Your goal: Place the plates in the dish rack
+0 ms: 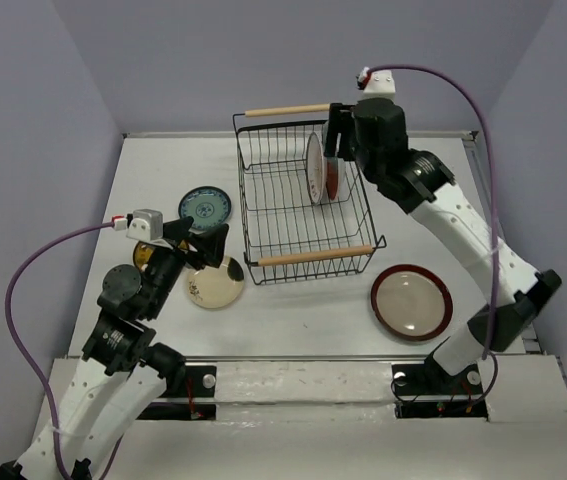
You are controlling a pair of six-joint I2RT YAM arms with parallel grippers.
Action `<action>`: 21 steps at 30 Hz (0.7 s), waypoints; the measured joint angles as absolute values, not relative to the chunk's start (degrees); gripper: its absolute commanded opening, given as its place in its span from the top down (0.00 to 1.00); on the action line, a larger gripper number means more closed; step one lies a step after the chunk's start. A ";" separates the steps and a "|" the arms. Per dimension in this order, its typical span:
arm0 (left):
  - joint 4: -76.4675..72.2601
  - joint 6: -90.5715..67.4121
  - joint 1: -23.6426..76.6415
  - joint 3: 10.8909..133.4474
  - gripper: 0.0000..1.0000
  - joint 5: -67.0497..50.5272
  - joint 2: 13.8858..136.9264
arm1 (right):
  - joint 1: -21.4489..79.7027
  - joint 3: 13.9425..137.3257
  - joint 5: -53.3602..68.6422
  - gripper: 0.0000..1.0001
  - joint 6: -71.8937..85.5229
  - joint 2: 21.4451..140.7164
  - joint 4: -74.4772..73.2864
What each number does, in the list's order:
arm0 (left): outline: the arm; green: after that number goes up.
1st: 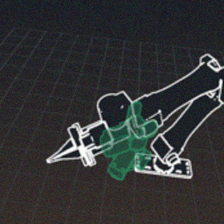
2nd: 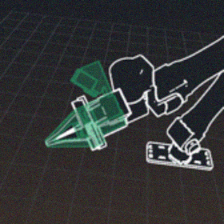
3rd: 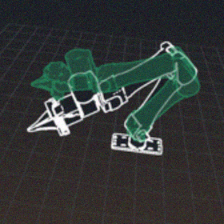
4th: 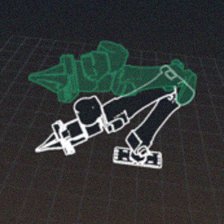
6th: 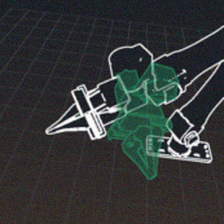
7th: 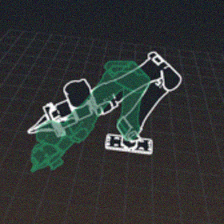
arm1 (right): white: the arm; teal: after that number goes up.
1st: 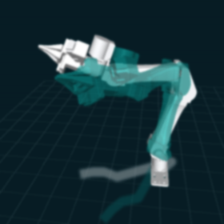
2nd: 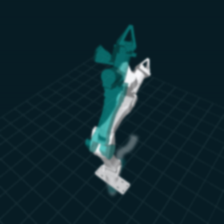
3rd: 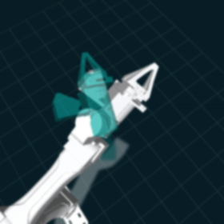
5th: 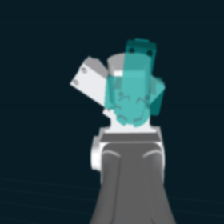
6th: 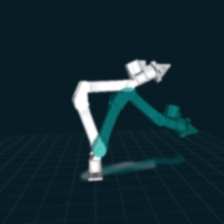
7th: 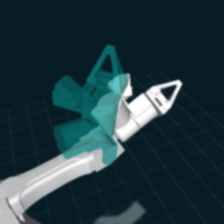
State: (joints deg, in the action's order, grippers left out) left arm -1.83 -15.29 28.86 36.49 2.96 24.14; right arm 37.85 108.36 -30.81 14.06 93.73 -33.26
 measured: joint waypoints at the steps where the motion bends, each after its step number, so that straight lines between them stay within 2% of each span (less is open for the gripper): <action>1: -1.83 -15.29 28.86 36.49 0.01 2.92 24.16 | 37.85 105.25 -30.33 0.33 14.48 90.30 -32.77; 2: -1.83 -15.29 28.86 36.49 0.01 2.76 24.21 | 37.85 100.33 -29.80 0.41 15.35 86.11 -31.35; 5: -1.85 -15.29 28.86 36.49 0.01 2.39 24.21 | 36.97 87.00 -29.52 0.49 17.72 77.01 -30.26; 7: -1.85 -15.29 28.86 36.49 0.01 2.20 24.18 | 34.59 77.14 -28.01 0.50 20.18 71.00 -31.59; 11: -1.85 -15.29 28.88 36.49 0.01 1.78 23.70 | 22.09 56.58 -22.59 0.37 27.92 58.83 -34.50; 14: -1.87 -15.31 28.88 36.49 0.01 1.45 23.09 | 16.29 48.12 -21.17 0.33 31.59 49.54 -38.81; 16: -1.89 -15.33 28.86 36.49 0.01 0.67 22.59 | 14.46 44.53 -20.05 0.43 34.26 44.21 -40.21; 17: -1.89 -15.33 28.86 36.49 0.01 0.30 22.24 | 14.15 43.29 -19.31 0.57 35.51 42.54 -40.86; 19: -1.89 -15.33 28.86 36.49 0.01 0.01 21.47 | 13.91 42.11 -17.63 0.72 37.36 42.78 -41.08; 20: -1.89 -15.33 28.88 36.49 0.01 0.01 21.12 | 13.87 41.56 -16.27 0.85 38.72 44.86 -40.80; 21: -1.91 -15.31 28.91 36.49 0.01 0.01 20.69 | 13.87 41.17 -15.64 0.91 39.64 46.72 -40.34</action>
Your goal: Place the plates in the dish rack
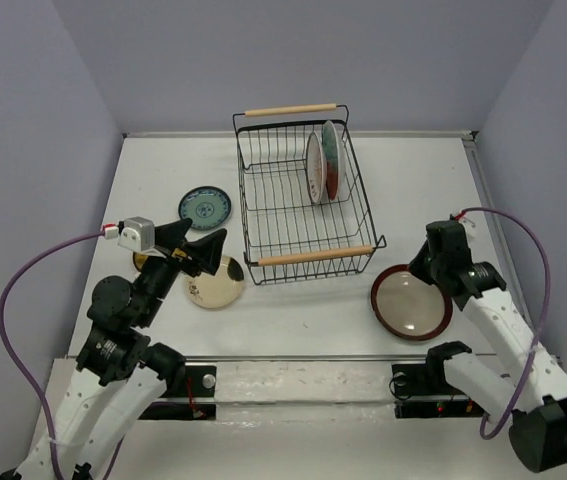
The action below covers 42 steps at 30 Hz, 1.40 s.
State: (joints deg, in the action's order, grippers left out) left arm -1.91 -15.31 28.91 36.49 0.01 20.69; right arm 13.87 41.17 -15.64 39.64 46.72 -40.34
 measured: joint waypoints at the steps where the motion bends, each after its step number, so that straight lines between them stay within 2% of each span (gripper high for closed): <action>1: -1.91 -15.31 28.91 36.49 0.01 0.01 20.36 | 13.87 40.71 -14.61 0.93 40.66 48.34 -39.75; 14: -1.89 -15.09 30.33 36.49 0.01 0.49 18.17 | 9.15 37.82 -10.22 0.93 44.66 74.52 -28.58; 23: -1.87 -14.63 30.85 36.49 0.01 1.72 17.82 | 2.57 45.41 -5.93 0.93 43.05 85.67 -20.16; 34: -1.85 -14.15 31.57 36.49 0.01 2.24 17.82 | -10.09 56.66 -7.92 0.93 37.93 97.08 -11.88; 37: -1.85 -14.04 31.79 36.49 0.01 2.37 17.82 | -10.79 59.81 -7.18 0.85 36.84 97.34 -11.31; 40: -1.85 -14.02 31.79 36.49 0.01 2.35 17.82 | -10.79 57.87 -5.98 0.63 36.93 91.88 -10.63; 41: -1.85 -14.02 31.79 36.49 0.01 2.35 17.82 | -10.79 55.81 -5.96 0.47 36.97 88.88 -9.96; 42: -1.85 -14.02 31.79 36.49 0.01 2.35 17.82 | -10.81 54.00 -5.96 0.40 37.26 86.11 -10.07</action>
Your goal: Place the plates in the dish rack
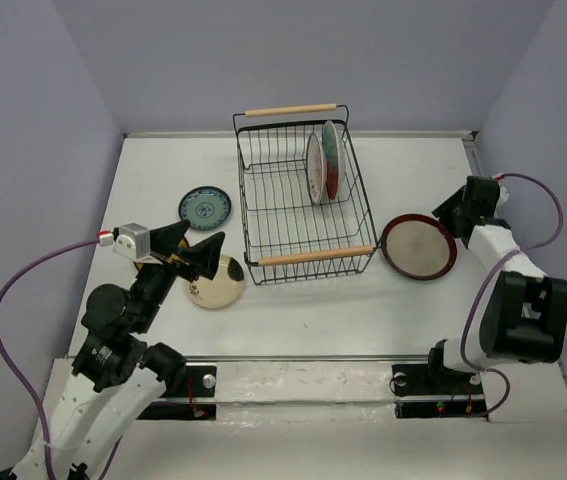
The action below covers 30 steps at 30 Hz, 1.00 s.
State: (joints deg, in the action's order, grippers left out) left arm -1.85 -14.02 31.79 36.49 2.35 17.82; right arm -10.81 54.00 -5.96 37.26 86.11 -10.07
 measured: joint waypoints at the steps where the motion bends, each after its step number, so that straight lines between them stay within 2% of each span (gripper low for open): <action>1: -1.87 -14.02 31.79 36.49 0.01 2.33 17.82 | -10.96 51.44 -5.93 0.34 37.21 82.72 -10.00; 2: -1.87 -14.02 31.83 36.49 0.01 2.33 17.82 | -11.29 48.75 -5.93 0.28 37.69 78.81 -10.17; 3: -1.87 -14.02 31.88 36.49 0.01 2.31 17.82 | -11.75 48.21 -5.98 0.26 37.82 78.00 -10.35; 11: -1.87 -14.00 32.45 36.49 0.01 2.31 17.80 | -22.92 30.63 -3.18 0.26 39.44 66.35 -11.97; 16: -1.87 -14.00 32.53 36.49 0.01 2.33 17.80 | -23.35 29.95 2.59 0.37 38.83 69.12 -11.14; 20: -1.85 -14.00 32.53 36.49 0.01 2.35 17.82 | -23.66 30.74 8.56 0.63 38.81 74.87 -6.59; 21: -1.85 -14.00 32.53 36.49 0.01 2.33 17.82 | -23.70 30.87 9.67 0.81 38.76 76.09 -5.30; 22: -1.85 -14.00 32.53 36.49 0.01 2.33 17.82 | -23.97 31.07 10.44 0.90 38.94 77.14 -4.60; 26: -1.85 -14.00 32.53 36.49 0.01 2.35 17.82 | -24.60 31.00 13.26 0.93 41.74 79.29 -2.15; 30: -1.87 -14.02 32.53 36.49 0.01 2.28 17.93 | -23.88 29.65 10.22 0.93 43.13 70.81 -4.40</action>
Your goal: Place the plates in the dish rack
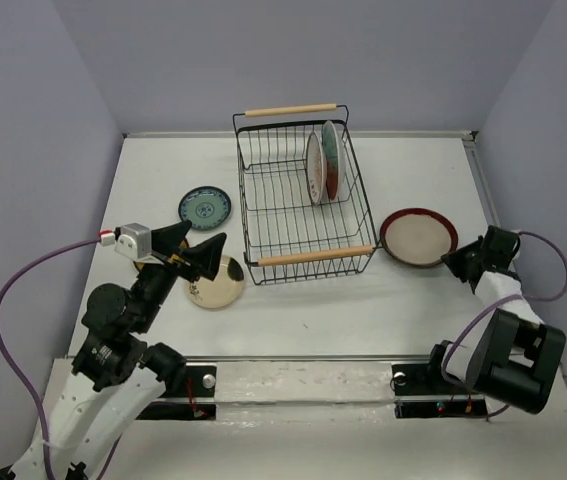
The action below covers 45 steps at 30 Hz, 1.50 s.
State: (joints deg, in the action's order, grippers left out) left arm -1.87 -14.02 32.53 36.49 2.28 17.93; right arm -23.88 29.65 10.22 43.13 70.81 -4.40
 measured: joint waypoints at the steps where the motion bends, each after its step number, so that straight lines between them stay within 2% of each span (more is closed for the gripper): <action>1: -1.85 -14.02 32.56 36.49 0.01 2.26 18.00 | -23.88 29.61 8.97 0.93 43.07 68.29 -6.24; 7: -1.93 -14.46 32.58 36.49 0.01 1.06 20.14 | -24.43 34.59 -2.68 0.93 40.66 46.63 -23.33; 12: -2.07 -16.45 32.58 37.15 0.01 -2.96 24.05 | -24.43 49.47 -1.98 0.93 39.48 40.51 -30.28; 20: -2.24 -20.80 32.58 43.55 0.01 -8.25 31.77 | -23.90 69.63 15.40 0.93 44.23 45.32 -27.22; 23: -2.79 -22.68 32.58 45.65 0.01 -9.34 34.50 | -20.03 74.46 20.25 0.93 46.85 49.21 -25.52; 29: -5.45 -27.16 32.56 50.00 0.01 -13.37 43.42 | -1.04 80.66 21.41 0.93 47.42 58.11 -24.86; 34: -7.92 -30.20 32.51 51.27 0.01 -15.84 48.56 | 10.04 81.17 21.37 0.93 46.44 64.12 -24.84; 45: -18.02 -37.50 27.29 50.17 0.01 -22.41 52.53 | 22.02 81.19 17.87 0.93 44.71 70.65 -24.82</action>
State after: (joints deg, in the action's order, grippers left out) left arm -18.02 -37.50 27.29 50.17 -22.41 52.53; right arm 22.02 81.19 17.87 44.71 70.65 -24.82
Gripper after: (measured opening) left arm 0.990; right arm 0.113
